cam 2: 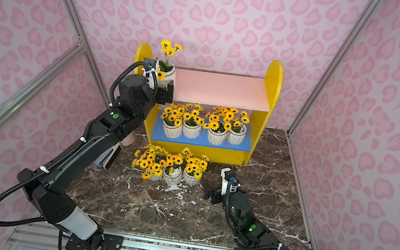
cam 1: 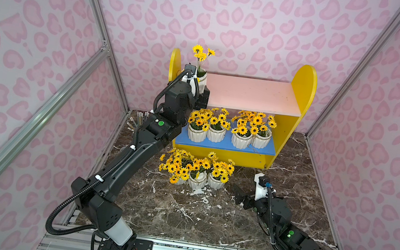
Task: Take the sunflower pots off the shelves
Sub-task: Pick up the sunflower pot from the shelf.
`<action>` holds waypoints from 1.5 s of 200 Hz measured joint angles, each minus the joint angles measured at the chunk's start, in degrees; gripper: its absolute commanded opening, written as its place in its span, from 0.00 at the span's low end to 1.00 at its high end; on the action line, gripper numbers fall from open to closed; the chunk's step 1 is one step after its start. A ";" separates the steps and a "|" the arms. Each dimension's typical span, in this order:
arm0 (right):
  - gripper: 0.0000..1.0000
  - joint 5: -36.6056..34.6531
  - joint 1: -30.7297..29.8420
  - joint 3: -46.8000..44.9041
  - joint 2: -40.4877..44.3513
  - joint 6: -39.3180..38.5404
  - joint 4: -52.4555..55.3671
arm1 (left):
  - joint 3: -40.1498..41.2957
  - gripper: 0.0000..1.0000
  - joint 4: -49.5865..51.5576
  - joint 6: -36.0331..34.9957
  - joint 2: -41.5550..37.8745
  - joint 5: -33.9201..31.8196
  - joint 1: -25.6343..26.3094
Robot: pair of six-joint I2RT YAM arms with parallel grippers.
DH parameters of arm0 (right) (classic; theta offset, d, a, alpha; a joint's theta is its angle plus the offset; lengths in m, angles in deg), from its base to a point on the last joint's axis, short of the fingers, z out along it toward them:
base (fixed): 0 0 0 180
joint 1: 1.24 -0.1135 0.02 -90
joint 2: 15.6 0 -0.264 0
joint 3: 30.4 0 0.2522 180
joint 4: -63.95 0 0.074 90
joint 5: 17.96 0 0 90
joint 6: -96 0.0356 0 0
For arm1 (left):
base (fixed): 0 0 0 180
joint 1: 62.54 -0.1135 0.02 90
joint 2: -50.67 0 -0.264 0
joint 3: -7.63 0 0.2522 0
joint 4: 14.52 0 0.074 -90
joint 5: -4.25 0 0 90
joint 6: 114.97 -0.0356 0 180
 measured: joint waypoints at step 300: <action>0.98 1.86 1.27 -0.48 -1.25 0.04 -0.46 | 6.93 0.97 -16.90 -2.86 -0.42 18.32 -5.44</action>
